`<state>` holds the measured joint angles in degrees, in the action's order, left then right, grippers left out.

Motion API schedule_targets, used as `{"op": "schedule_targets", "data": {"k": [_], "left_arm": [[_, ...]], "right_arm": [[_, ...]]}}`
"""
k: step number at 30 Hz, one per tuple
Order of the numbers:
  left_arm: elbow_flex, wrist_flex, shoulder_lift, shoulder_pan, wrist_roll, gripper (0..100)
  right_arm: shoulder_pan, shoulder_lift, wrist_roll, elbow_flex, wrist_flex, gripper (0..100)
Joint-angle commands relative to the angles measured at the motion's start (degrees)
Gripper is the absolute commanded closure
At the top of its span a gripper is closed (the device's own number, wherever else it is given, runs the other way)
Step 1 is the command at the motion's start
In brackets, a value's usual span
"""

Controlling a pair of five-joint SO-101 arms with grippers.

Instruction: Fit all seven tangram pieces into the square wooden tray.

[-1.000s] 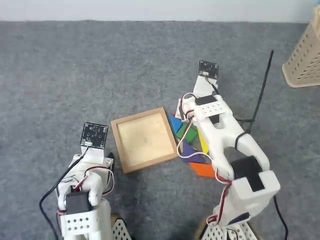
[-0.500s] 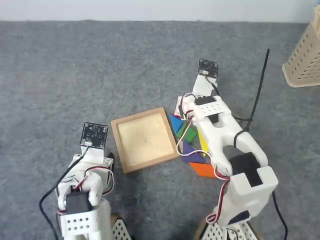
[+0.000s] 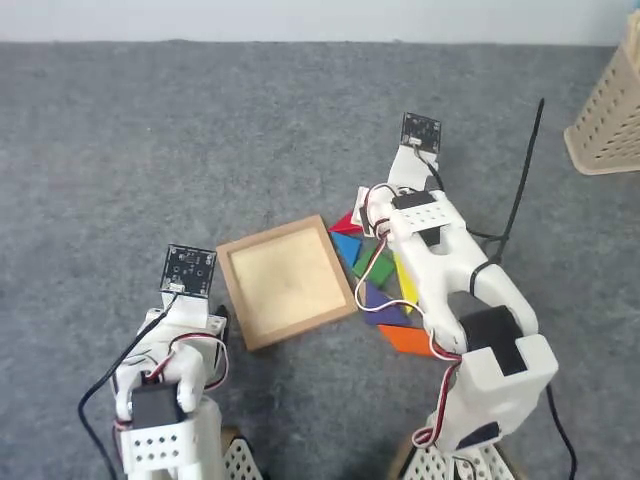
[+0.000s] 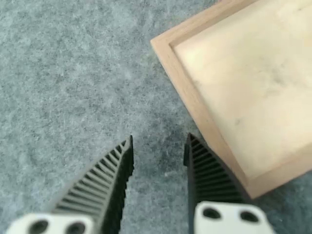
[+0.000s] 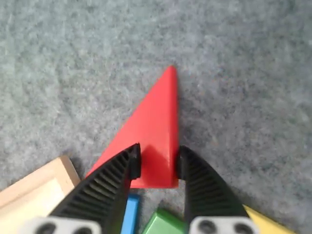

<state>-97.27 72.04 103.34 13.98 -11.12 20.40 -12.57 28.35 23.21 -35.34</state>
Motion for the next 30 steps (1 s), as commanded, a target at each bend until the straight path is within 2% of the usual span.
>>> {"op": "schedule_targets", "data": {"k": [1,3,8,16,27,30], "left_arm": [[0.66,0.26,0.35,0.0,-0.26,83],[0.66,0.26,0.35,0.0,-0.26,83],[0.66,0.26,0.35,0.0,-0.26,83],[0.66,0.26,0.35,0.0,-0.26,83],[0.66,0.26,0.35,0.0,-0.26,83],[0.66,0.26,0.35,0.0,-0.26,83]], "right_arm": [[-1.19,0.75,0.35,-2.64,1.1,96.5],[-2.42,0.92,0.35,-3.52,0.57,99.6],[-5.58,3.03,-0.09,-3.69,0.13,99.3],[-5.41,7.6,-15.12,-3.78,-5.58,99.3],[-4.7,13.14,-16.0,-4.22,-8.92,99.1],[-2.15,9.98,-15.56,-6.24,-7.78,91.6]]}}
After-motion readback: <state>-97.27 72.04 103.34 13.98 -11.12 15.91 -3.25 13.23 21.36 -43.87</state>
